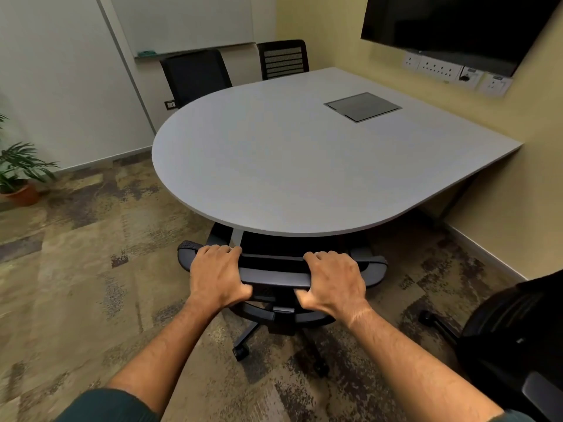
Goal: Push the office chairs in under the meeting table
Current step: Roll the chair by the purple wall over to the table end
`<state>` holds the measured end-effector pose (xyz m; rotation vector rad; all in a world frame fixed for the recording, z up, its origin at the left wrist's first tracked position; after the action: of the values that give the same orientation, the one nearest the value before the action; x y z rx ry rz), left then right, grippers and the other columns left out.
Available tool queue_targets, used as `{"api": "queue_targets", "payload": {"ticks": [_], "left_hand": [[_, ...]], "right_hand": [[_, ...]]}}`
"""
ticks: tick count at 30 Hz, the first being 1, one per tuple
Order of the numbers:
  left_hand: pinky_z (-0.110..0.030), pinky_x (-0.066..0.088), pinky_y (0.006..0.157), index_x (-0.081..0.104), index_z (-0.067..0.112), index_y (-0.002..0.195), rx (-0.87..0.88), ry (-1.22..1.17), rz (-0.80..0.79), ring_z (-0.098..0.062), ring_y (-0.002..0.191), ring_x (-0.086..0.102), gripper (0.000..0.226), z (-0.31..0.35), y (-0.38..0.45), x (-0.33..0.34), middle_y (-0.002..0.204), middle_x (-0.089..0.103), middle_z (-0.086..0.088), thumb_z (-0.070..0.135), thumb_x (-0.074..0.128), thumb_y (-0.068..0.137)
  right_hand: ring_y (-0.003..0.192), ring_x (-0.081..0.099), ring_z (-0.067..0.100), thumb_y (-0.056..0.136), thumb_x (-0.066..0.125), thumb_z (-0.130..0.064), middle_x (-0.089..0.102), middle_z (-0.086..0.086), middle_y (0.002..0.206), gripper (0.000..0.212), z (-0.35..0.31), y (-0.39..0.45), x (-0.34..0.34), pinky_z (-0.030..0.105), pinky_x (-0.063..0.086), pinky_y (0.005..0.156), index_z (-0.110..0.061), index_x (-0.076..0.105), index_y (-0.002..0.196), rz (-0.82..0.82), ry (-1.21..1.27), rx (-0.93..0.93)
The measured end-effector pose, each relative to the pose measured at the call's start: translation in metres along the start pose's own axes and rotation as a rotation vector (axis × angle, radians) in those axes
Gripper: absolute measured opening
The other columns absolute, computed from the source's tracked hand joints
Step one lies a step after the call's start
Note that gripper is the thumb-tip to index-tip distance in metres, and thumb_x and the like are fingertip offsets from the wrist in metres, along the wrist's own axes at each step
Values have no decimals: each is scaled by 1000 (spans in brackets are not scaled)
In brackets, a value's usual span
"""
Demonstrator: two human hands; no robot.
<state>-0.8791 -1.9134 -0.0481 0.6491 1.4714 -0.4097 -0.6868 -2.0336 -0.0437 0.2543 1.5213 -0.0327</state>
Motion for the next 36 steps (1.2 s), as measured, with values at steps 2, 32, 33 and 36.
{"api": "queue_targets", "payload": {"ticks": [2,32,33,36], "left_hand": [[-37,43,79,51,22,76,-4,-3,-5,-23,71,56,45,3,-3,-1,69,55,4,56,44,48],[-36,41,81,54,21,81,-95,-19,-5,-20,77,54,49,79,-115,-9,75,58,2,62,48,55],[-37,41,80,54,21,81,-99,-19,0,-21,76,54,49,80,-119,-9,74,58,2,62,48,55],[-37,42,80,54,21,80,-112,-20,3,-21,76,55,48,83,-131,-13,75,58,2,61,49,54]], "right_hand": [[62,49,19,66,49,-63,51,-5,67,47,2,-2,0,34,41,61,-21,58,87,-2,-9,0],[63,54,18,61,57,-56,57,-6,68,41,23,-114,-2,30,44,59,-23,60,85,61,73,16],[62,54,18,61,57,-55,57,-6,67,40,23,-118,-3,30,43,58,-22,60,84,60,79,10],[59,53,18,60,57,-55,55,-6,64,40,19,-127,-6,29,41,57,-21,59,82,61,90,-10]]}}
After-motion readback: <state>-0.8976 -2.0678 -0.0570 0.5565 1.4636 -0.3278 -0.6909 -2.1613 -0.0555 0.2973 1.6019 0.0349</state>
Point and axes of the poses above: each hand's wrist, its own y-axis towards the middle knuckle, its own x-axis out of the palm, z = x × y, the point moved 1 cm from there along y, towards the middle knuckle
